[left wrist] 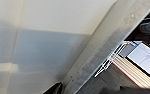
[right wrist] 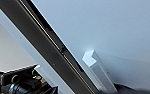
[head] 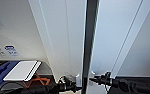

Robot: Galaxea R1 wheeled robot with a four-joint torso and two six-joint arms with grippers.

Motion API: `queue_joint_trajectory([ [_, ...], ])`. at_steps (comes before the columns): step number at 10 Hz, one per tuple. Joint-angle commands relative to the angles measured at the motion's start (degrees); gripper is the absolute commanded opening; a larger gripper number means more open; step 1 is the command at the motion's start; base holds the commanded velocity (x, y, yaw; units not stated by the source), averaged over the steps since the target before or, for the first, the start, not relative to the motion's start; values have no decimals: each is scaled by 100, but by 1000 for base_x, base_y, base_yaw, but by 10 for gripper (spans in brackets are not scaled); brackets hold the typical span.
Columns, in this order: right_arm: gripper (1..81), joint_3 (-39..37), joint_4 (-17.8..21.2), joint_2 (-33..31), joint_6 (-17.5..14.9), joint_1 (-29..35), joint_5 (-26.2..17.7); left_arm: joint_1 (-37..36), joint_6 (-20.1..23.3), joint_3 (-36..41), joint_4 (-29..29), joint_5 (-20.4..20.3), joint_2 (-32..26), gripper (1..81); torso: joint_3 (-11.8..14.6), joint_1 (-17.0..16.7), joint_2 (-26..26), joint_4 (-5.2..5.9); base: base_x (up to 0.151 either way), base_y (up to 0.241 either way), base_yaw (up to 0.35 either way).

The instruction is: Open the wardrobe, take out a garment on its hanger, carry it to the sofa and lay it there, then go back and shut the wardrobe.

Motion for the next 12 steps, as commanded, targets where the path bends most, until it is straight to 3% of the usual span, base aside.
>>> queue_joint_trajectory([
  [1,811,747,-100,83,185,180,-1018,-482,-43,1177,57,-20,100,811,0,0,0,0,0,0,0],
  [12,811,914,-373,-366,202,-199,-1010,-113,-43,1749,154,-29,-744,811,2,0,0,0,0,0,0],
])
